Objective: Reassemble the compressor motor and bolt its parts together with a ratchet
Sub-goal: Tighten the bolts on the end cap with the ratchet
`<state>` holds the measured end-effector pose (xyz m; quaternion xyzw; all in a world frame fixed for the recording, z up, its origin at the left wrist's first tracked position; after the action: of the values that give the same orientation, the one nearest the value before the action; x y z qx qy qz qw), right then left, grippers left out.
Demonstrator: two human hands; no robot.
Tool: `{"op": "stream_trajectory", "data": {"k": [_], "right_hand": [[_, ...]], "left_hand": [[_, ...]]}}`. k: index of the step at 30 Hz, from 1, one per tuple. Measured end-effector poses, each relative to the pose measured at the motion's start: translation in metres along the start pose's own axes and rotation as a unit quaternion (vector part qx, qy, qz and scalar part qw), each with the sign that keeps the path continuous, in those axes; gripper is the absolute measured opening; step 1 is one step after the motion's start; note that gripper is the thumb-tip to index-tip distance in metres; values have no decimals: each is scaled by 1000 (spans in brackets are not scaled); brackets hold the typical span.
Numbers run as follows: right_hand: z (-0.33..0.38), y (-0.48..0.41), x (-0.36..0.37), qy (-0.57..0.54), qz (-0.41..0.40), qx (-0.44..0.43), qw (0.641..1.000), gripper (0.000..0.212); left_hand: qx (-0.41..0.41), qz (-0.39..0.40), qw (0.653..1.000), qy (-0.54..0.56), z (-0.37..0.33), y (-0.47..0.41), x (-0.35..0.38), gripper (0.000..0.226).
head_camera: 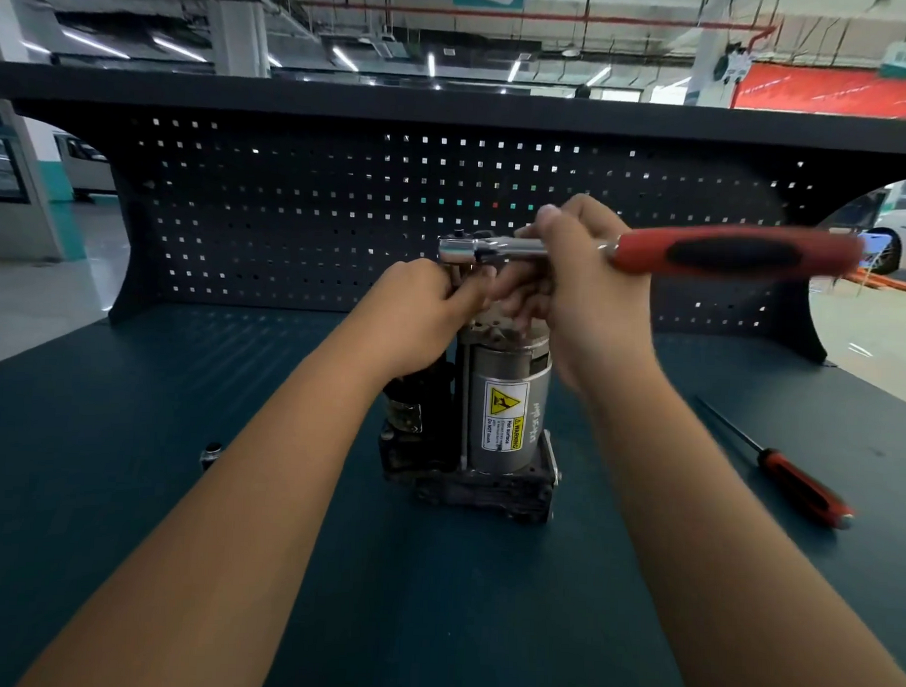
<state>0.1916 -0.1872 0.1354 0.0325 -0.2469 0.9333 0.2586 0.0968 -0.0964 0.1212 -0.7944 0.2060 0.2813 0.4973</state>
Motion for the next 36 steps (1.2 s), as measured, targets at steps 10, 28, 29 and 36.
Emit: {"op": "stream_trajectory", "data": {"k": [10, 28, 29, 36], "right_hand": [[-1, 31, 20, 305, -13, -209, 929, 22], [-8, 24, 11, 247, -67, -187, 948, 27], [-8, 25, 13, 258, -62, -195, 944, 29], [-6, -10, -9, -33, 33, 34, 998, 25]], "left_hand": [[10, 9, 995, -97, -6, -2, 2, 23], [12, -36, 999, -20, -1, 0, 1, 45], [20, -46, 999, -16, -2, 2, 2, 44], [43, -40, 998, -23, 3, 1, 0, 55]]}}
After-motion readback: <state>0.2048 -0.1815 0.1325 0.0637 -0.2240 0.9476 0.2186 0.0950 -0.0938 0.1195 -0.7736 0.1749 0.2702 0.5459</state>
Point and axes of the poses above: each hand's wrist, its own y-axis away from the middle knuckle, its own x-axis out of the palm, z = x × y, the point moved 4 cm from there along -y, towards the middle knuckle, and after that the axes turned 11 degrees about x, right-handed, at the moved point
